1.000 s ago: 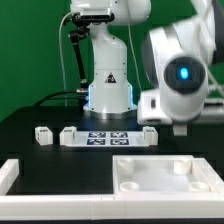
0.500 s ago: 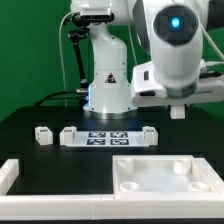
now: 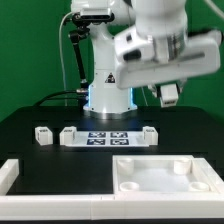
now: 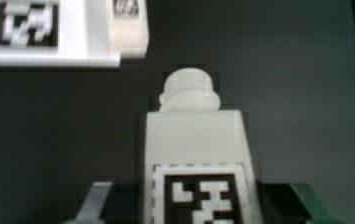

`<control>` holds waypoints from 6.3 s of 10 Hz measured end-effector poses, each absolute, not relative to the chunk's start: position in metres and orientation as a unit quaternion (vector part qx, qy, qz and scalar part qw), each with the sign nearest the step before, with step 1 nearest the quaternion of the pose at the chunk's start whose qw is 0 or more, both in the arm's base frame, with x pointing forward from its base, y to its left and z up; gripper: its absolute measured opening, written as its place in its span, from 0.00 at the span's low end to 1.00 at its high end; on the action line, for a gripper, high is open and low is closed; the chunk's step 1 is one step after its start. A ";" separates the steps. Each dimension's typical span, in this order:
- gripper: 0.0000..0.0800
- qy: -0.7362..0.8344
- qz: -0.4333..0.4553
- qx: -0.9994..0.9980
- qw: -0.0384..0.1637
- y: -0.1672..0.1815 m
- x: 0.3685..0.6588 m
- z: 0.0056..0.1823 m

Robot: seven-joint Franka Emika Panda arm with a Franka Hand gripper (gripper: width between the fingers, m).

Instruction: Assemble square table

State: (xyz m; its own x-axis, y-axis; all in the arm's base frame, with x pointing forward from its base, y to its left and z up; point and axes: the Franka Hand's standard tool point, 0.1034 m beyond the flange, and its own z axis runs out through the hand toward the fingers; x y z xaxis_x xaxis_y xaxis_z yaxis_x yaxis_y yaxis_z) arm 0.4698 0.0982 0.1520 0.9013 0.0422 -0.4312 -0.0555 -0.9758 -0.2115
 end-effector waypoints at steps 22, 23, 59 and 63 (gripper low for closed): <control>0.36 -0.049 -0.293 -0.951 0.084 0.128 0.576 0.127; 0.36 -0.073 -0.282 -0.954 0.074 0.126 0.581 0.126; 0.79 -0.100 -0.286 -0.951 0.052 0.117 0.613 0.066; 0.81 -0.100 -0.286 -0.951 0.052 0.116 0.613 0.067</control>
Offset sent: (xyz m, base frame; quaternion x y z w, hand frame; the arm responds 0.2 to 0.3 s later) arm 0.0000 0.0000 0.0000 0.0000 0.1938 0.0000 0.9810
